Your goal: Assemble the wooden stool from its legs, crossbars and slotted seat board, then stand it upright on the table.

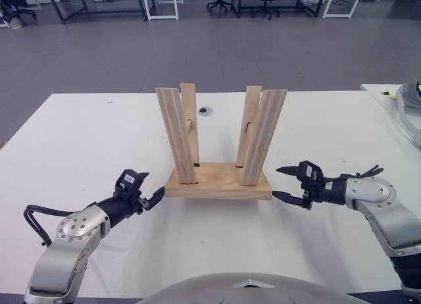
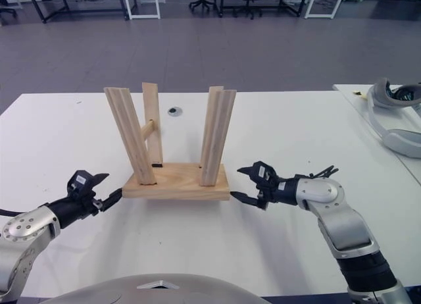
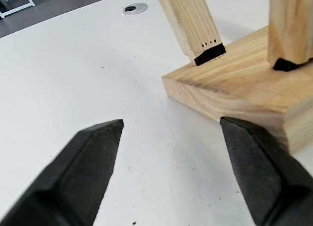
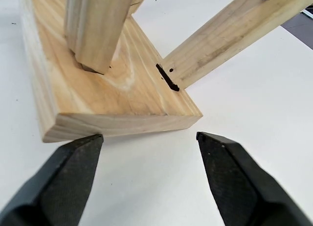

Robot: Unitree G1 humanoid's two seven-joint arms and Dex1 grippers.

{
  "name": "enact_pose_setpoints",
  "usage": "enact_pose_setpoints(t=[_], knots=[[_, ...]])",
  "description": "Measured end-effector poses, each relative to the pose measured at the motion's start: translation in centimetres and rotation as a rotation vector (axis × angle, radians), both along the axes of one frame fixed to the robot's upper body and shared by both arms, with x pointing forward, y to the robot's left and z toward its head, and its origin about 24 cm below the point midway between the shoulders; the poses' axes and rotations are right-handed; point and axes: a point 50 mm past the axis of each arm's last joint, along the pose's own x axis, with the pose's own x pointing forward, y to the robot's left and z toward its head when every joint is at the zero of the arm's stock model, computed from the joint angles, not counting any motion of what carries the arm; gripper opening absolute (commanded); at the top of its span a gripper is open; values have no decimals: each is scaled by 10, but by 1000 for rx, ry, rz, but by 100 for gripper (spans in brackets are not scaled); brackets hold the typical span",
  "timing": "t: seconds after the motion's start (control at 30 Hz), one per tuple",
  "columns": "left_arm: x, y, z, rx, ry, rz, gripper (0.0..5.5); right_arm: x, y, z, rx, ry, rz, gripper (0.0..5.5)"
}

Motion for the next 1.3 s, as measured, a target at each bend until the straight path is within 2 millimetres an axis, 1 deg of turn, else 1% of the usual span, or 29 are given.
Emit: enact_pose_setpoints(t=[0.23,0.33,0.6,0.8,1.0,1.13,1.23,1.3], knots=[[-2,-3,14,1,-1,-17,367,4,-4,12,13,-22,-8,359],[-2,-4,19,-5,-1,-20,367,3,-4,18,4,-34,-2,359],[0,-1,34,16,-33,-17,367,2,-4,31,54,-36,16,359],[-1,-4,41,-18,-30,-30,367,3,-10,40,72,-32,-2,359],[-1,-4,41,-11,-27,-36,367,3,-10,40,63,-28,14,359],[-1,3,43,-9,-30,-90,367,7,-14,39,48,-51,30,359],[-3,17,49,16,-34,-139,367,9,-28,39,3,-33,29,359],[-6,19,49,21,-23,-188,367,7,-33,42,-30,-2,64,359]])
